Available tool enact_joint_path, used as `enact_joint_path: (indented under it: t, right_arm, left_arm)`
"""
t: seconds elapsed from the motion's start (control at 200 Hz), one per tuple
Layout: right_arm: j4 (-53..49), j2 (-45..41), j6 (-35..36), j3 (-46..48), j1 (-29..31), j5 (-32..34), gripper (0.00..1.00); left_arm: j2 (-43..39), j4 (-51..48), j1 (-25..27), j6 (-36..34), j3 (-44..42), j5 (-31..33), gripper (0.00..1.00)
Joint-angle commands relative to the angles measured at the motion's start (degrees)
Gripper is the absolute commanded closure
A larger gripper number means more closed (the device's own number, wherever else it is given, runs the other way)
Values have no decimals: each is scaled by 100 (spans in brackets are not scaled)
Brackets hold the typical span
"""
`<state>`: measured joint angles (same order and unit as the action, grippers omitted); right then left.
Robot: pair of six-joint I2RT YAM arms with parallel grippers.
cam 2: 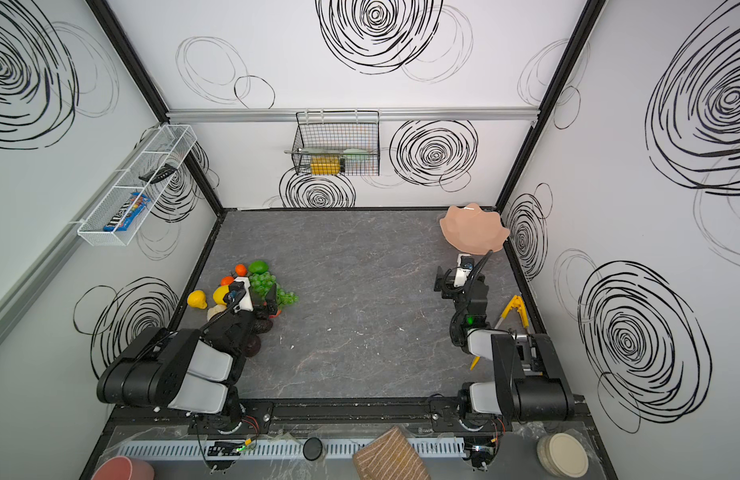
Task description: Place and organize the fake fruits in the fruit bowl
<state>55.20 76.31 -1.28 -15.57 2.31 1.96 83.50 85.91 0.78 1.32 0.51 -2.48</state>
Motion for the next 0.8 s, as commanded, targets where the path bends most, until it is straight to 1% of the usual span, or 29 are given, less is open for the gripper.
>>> enact_joint_path:
  t: [0.0,0.1,0.205,0.29,0.36,0.41,0.48,0.51,0.575,0.615,0.64,0.69,0.72,0.756,0.781,0.796]
  right_arm:
    - [-398,-392,348,-104,227,91,3]
    - [-456,-846,493,-93,523,188,3]
    - [-562,-1279,530,-91,730,34,3]
    - [-745,-1569,483,-197,815,-226,3]
    - [-817,-1785,252,-278,848,-241,3]
    - [-876,-1938,-63,-362,850,-158,3]
    - [-1172,-2133,-725,-551,836,255,3]
    - [-1402,-2199,-1177,-674,835,549,3]
    - [-2228,-2291,-2309,-986,826,1410,3]
    - [-2682,-2327,-2824,-1155,753,1654,3]
    - [-2846,-2344,-3059,-1202,664,1655,3]
    - [-2980,-2372,-3574,-1212,450,1559,3]
    - [-2946,-2355,-3662,-1199,268,1236,3]
    - [-2837,-2305,-3666,-1183,58,796,3]
    - [-2796,-2251,-3675,-1191,-59,586,3]
    - [-2816,-2220,-3696,-1212,-125,495,3]
  left_arm:
    - [-710,732,87,-62,-136,230,4]
    - [-1583,-703,336,-314,197,370,4]
    - [-2353,-1365,690,-484,390,630,4]
    - [-2885,-1745,1216,-467,520,1317,4]
    - [-3238,-2095,1684,-416,675,1888,4]
    - [-3460,-2382,1961,-226,799,2175,4]
    - [-3655,-2760,2306,149,963,2498,4]
    - [-3710,-2919,2463,331,1035,2665,4]
    - [-3783,-3315,2794,572,1208,2890,4]
    - [-3810,-3597,2989,723,1290,3014,4]
    - [-3830,-3771,3126,856,1330,3159,4]
    - [-3940,-4605,3390,1352,1461,3655,4]
    - [-3991,-4904,3480,1695,1460,4045,4]
    - [-4053,-5044,3551,2052,1376,4354,4]
    - [-4106,-4988,3596,2167,1271,4383,4]
    - [-4135,-4869,3616,2135,1183,4286,4]
